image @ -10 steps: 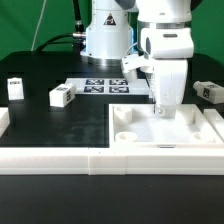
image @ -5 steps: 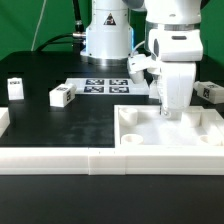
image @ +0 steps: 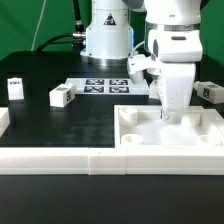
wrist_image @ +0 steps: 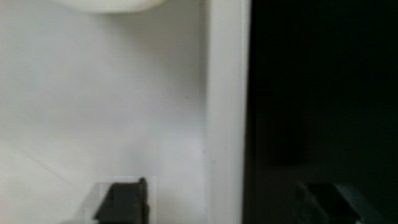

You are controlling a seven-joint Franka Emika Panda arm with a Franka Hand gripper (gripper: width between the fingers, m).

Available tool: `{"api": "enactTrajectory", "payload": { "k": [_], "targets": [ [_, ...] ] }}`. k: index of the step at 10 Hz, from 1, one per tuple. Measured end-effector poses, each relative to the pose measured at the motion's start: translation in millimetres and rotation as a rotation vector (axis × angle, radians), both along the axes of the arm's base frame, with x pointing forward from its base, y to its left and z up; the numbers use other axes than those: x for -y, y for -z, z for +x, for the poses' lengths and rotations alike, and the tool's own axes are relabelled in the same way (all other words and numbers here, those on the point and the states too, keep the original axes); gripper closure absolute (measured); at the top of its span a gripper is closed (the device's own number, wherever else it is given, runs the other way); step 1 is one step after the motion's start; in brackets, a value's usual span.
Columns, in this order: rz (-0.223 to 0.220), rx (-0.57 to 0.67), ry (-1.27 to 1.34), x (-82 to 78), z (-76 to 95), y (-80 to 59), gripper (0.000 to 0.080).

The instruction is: Assemble one leg

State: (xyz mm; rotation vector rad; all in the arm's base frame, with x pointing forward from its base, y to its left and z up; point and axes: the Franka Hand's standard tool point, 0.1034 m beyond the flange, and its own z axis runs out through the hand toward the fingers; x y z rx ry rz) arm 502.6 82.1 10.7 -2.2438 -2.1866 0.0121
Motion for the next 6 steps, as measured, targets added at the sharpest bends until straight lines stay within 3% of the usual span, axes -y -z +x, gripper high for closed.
{"api": "enactTrajectory", "payload": {
  "k": [1, 2, 3, 6],
  "targets": [
    [0.000, 0.000, 0.000, 0.1, -0.1, 0.2, 0.0270],
    [0.000, -0.001, 0.000, 0.2, -0.2, 0.3, 0.0270],
    [0.000, -0.001, 0.001, 0.3, -0.3, 0.5, 0.0178],
    [0.000, -0.002, 0.001, 0.4, -0.5, 0.8, 0.0151]
  ]
}}
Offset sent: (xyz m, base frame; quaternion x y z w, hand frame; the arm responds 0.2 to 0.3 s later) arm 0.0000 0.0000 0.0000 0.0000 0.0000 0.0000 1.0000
